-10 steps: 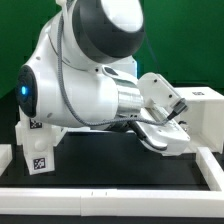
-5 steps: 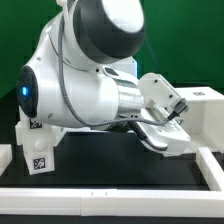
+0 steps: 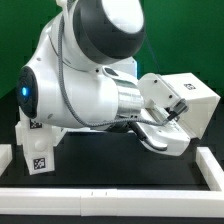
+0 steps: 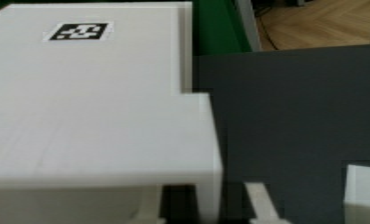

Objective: Assemble drawer

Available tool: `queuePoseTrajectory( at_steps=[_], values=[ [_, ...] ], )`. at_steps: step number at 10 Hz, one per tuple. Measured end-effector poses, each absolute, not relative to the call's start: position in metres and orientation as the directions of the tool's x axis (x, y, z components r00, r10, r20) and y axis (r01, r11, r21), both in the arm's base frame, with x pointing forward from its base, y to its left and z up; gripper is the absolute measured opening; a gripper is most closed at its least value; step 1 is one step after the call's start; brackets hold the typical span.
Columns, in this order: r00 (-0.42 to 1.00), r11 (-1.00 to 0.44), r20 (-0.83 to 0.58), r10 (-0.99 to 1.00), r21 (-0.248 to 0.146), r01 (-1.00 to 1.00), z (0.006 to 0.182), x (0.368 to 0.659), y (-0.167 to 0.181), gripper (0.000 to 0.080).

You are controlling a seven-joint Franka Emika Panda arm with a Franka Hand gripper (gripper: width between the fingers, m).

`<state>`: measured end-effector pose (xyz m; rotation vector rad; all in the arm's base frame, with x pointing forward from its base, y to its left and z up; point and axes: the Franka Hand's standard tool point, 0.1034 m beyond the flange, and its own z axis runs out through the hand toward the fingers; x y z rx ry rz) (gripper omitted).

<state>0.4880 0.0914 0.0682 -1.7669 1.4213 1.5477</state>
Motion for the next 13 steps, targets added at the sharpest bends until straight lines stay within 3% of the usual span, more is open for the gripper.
queuePoseTrajectory(
  at_steps=[3, 5, 8, 10, 12, 13],
  values=[
    [-0.156, -0.434, -0.899, -0.409, 0.342, -0.834, 0.103, 0.485, 0.061, 0.0035],
    [-0.107, -0.431, -0.891, -0.440, 0.314, -0.846, 0.143, 0.498, 0.051, 0.0035],
    [-0.015, -0.447, -0.850, -0.527, 0.292, -0.846, 0.140, 0.505, 0.049, 0.0035],
    [0.111, -0.531, -0.796, -0.595, 0.286, -0.798, 0.163, 0.513, 0.038, 0.0035],
    [0.199, -0.550, -0.691, -0.695, 0.332, -0.766, 0.191, 0.512, 0.045, 0.0035],
    [0.258, -0.540, -0.627, -0.735, 0.311, -0.782, 0.197, 0.513, 0.058, 0.0035]
  ],
)
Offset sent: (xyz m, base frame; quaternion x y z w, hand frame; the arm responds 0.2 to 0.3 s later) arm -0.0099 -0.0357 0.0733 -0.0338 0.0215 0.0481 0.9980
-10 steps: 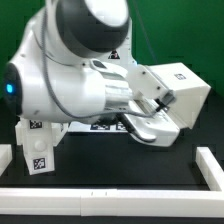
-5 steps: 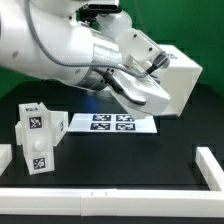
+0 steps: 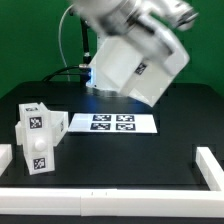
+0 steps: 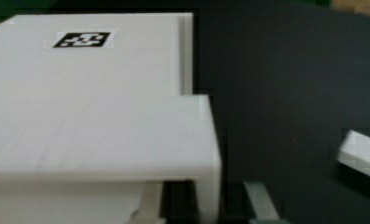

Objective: Assemble drawer

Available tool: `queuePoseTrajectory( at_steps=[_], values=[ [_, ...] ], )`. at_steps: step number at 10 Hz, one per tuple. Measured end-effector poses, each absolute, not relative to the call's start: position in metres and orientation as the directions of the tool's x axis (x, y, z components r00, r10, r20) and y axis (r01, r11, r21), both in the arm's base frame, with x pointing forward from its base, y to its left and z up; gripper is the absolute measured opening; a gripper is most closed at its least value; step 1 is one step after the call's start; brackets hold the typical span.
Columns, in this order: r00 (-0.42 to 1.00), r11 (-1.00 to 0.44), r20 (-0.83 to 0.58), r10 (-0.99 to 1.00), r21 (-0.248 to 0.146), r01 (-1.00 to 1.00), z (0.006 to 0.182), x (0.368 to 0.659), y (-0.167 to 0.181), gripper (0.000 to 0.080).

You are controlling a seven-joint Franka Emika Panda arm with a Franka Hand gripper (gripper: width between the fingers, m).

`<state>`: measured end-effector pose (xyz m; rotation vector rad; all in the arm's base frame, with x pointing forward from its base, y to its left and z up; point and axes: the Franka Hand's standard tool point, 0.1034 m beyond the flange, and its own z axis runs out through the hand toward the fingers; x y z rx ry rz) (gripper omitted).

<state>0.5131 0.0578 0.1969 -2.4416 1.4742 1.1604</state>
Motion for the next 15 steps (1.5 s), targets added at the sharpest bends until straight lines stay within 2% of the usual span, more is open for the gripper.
queuePoseTrajectory(
  at_steps=[1, 3, 4, 6, 7, 10, 13, 15],
  values=[
    [0.299, -0.556, -0.606, -0.737, 0.294, -0.777, 0.195, 0.509, 0.062, 0.0035],
    [0.383, -0.577, -0.527, -0.759, 0.271, -0.770, 0.192, 0.520, 0.065, 0.0035],
    [0.493, -0.632, -0.431, -0.756, 0.281, -0.723, 0.184, 0.528, 0.061, 0.0035],
    [0.651, -0.707, -0.278, -0.707, 0.307, -0.637, 0.193, 0.559, 0.055, 0.0035],
    [0.701, -0.730, -0.214, -0.680, 0.295, -0.617, 0.195, 0.563, 0.065, 0.0035],
    [0.734, -0.750, -0.174, -0.656, 0.262, -0.608, 0.190, 0.561, 0.078, 0.0035],
    [0.664, -0.665, -0.111, -0.739, 0.272, -0.695, 0.181, 0.566, 0.085, 0.0035],
    [0.686, -0.690, -0.125, -0.717, 0.266, -0.673, 0.174, 0.573, 0.087, 0.0035]
  ],
)
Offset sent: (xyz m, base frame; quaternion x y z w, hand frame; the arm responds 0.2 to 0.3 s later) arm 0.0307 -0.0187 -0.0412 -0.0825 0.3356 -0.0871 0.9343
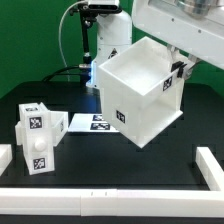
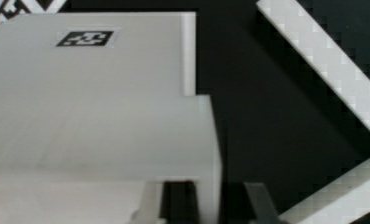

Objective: Assemble drawer

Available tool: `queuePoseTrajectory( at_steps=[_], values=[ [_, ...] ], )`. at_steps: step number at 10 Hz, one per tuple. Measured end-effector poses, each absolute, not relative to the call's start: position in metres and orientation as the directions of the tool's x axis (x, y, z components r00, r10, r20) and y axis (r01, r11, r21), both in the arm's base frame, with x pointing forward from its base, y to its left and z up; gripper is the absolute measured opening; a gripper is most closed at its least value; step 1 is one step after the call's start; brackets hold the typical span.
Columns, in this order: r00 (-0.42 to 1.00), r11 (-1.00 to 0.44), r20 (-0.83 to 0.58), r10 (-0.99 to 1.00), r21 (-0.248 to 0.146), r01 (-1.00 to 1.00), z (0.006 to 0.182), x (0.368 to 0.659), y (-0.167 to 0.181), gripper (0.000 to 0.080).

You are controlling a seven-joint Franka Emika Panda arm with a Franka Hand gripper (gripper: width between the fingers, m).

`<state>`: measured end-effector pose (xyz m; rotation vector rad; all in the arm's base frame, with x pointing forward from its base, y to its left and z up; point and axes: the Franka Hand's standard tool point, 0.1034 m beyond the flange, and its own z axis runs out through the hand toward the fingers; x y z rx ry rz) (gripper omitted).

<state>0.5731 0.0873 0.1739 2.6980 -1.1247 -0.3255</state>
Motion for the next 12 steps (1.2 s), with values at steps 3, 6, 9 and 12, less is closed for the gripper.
queuePoseTrajectory(
  at_steps=[3, 6, 9, 12],
  values=[
    [0.690, -0.695, -0.128, -0.712, 0.267, -0.668, 0.172, 0.572, 0.088, 0.0035],
    [0.461, -0.442, 0.031, -0.887, 0.236, -0.865, 0.163, 0.577, 0.097, 0.0035],
    [0.500, -0.484, 0.012, -0.866, 0.235, -0.843, 0.157, 0.577, 0.098, 0.0035],
    [0.488, -0.473, 0.010, -0.873, 0.235, -0.849, 0.156, 0.577, 0.097, 0.0035]
  ],
)
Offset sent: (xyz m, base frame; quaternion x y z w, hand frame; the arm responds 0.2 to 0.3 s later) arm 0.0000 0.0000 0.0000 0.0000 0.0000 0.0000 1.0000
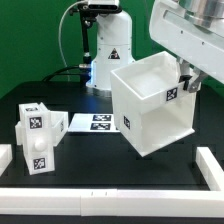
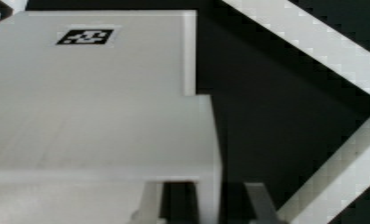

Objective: Assemble drawer

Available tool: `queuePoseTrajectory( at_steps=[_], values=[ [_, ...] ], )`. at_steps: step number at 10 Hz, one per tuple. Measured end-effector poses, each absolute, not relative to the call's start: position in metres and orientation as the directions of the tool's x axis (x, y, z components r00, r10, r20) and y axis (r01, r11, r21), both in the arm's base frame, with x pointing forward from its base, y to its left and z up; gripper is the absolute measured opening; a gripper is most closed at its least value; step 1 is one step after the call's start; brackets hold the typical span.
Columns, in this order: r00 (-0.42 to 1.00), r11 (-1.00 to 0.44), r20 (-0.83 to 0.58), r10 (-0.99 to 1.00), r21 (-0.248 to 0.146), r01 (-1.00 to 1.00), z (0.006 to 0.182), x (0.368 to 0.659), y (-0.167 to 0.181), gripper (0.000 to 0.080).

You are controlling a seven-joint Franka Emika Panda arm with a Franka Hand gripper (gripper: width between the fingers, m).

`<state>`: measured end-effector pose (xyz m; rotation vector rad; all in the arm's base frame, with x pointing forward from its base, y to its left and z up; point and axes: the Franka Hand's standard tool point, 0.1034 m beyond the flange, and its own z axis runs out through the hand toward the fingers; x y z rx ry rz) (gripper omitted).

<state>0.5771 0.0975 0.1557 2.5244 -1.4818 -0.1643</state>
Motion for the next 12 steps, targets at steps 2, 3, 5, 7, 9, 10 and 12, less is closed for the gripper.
queuePoseTrajectory(
  at_steps=[2, 3, 5, 7, 9, 10, 12],
  values=[
    [0.322, -0.292, 0.111, -0.940, 0.221, -0.930, 0.154, 0.581, 0.086, 0.0035],
    [0.316, -0.291, 0.118, -0.941, 0.186, -0.938, 0.143, 0.582, 0.081, 0.0035],
    [0.372, -0.351, 0.094, -0.923, 0.185, -0.918, 0.138, 0.580, 0.082, 0.0035],
    [0.379, -0.359, 0.085, -0.921, 0.186, -0.915, 0.137, 0.579, 0.084, 0.0035],
    [0.317, -0.295, 0.104, -0.943, 0.186, -0.937, 0.134, 0.579, 0.086, 0.0035],
    [0.211, -0.185, 0.143, -0.967, 0.173, -0.967, 0.128, 0.581, 0.090, 0.0035],
    [0.100, -0.081, 0.156, -0.983, 0.124, -0.989, 0.123, 0.585, 0.100, 0.0035]
  ],
)
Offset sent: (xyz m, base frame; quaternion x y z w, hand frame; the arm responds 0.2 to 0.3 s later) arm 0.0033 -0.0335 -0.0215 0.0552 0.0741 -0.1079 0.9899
